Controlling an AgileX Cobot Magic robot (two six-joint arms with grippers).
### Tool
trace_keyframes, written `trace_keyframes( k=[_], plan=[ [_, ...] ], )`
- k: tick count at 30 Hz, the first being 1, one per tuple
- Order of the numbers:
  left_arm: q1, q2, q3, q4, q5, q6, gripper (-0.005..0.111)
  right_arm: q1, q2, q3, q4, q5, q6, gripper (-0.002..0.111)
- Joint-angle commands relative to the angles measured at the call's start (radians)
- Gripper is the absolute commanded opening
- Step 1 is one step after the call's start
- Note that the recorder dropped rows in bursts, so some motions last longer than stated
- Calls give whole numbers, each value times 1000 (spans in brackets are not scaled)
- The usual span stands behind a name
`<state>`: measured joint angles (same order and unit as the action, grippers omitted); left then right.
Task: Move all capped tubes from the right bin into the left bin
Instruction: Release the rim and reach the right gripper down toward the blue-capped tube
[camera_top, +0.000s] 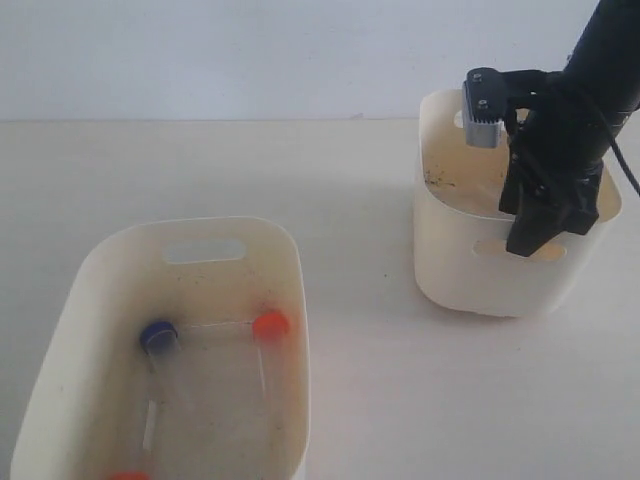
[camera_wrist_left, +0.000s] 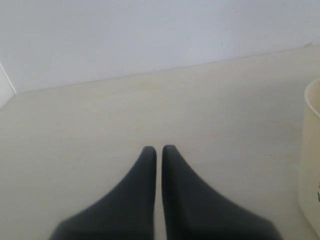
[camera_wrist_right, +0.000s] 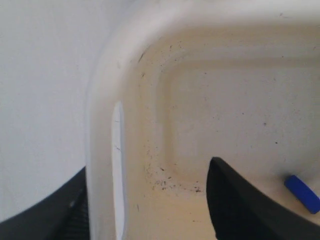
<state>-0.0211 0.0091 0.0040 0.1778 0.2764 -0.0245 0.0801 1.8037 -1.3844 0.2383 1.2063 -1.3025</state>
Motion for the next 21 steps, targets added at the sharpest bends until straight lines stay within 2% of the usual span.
trace_keyframes(
  k=[1,8,13,21],
  plan=[
    [1,-2,-4,-1,-15,-12,4,0,-12,0,-15,-12,-7,57],
    [1,-2,-4,-1,-15,-12,4,0,-12,0,-13,-17,2,58],
    [1,-2,-4,-1,-15,-12,4,0,-12,0,-15,-81,71,71],
    [1,-2,-4,-1,-15,-12,4,0,-21,0,-18,-97,89,72]
  ],
)
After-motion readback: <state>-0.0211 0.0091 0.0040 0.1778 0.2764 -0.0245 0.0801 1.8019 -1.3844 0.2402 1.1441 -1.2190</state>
